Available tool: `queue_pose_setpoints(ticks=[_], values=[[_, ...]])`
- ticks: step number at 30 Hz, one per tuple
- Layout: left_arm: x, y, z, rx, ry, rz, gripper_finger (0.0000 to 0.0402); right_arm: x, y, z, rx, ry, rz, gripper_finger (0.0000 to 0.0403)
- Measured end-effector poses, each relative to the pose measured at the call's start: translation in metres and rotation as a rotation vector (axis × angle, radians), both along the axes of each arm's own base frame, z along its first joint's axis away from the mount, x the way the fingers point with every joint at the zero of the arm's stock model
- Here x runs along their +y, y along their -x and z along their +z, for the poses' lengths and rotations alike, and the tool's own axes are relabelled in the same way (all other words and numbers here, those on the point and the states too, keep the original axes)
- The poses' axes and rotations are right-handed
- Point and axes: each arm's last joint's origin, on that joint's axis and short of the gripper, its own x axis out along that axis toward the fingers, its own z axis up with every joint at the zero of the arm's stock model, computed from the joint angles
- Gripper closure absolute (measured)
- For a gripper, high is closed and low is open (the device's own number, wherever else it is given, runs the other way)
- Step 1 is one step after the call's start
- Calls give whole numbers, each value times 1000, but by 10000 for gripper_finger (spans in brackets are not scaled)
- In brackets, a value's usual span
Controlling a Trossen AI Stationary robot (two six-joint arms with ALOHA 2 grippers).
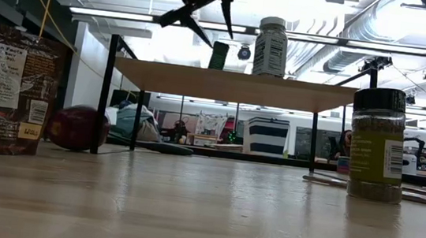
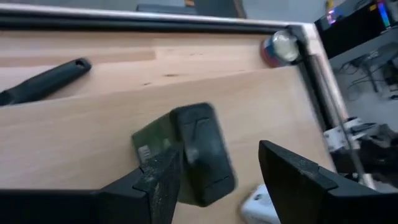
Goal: Shelf spices
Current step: Remove the black seasoning can from the shelf
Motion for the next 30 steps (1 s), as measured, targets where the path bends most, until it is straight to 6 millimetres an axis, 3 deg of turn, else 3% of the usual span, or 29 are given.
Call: queue_pose_setpoints(ticks=[3, 10, 19, 25, 30], values=[[-3, -1, 7, -18, -22, -21, 198, 0, 0, 0, 0, 0, 0, 32], [-6, 1, 4, 31, -49, -9, 198, -4, -3, 0, -1, 0, -31, 32], [-8, -17, 22, -200, -125, -67, 208, -13, -11, 0, -9, -2, -83, 32], [0, -14, 12, -106, -106, -72, 241, -13, -14, 1, -28, -11, -87, 32], [0, -18, 8, -98, -82, -126, 294, -13, -15, 2, -47, -11, -105, 32]])
